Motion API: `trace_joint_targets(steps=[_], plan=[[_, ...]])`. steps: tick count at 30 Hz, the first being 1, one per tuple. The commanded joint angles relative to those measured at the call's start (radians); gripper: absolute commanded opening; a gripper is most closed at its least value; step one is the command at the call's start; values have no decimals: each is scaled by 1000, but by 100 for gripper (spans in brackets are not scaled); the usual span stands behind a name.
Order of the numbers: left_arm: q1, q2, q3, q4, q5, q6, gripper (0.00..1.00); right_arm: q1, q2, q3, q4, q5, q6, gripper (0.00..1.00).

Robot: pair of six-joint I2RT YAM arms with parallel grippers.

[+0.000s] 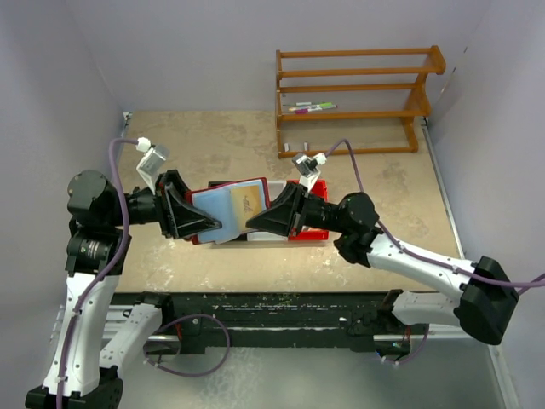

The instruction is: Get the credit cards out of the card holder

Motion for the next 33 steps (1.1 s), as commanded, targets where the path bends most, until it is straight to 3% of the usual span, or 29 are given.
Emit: trace_joint_targets(steps=[1, 3, 5, 8, 11, 18, 29, 33], plan=[[-2, 35, 41, -234, -66, 265, 58, -15, -86, 126, -320, -42, -175, 0], [-2, 67, 86, -373, -122, 415, 77, -23, -103, 226, -646, -45, -351, 0], [-2, 102, 142, -487, -156, 552, 89, -31, -78, 387, -938, -62, -521, 0], [-2, 138, 208, -582, -180, 719, 95, -35, -1, 537, -1265, -114, -730, 0], [-2, 162, 255, -630, -205, 827, 96, -35, 84, 651, -1472, -153, -852, 0], [-2, 210, 253, -628, -178, 880, 94, -33, 213, 808, -1670, -121, -986, 0], [-2, 244, 93, -582, -100, 918, 86, -19, 272, 839, -1641, -233, -1003, 0], [-2, 262, 77, -567, -63, 898, 78, -15, 316, 870, -1652, -268, -1014, 0]])
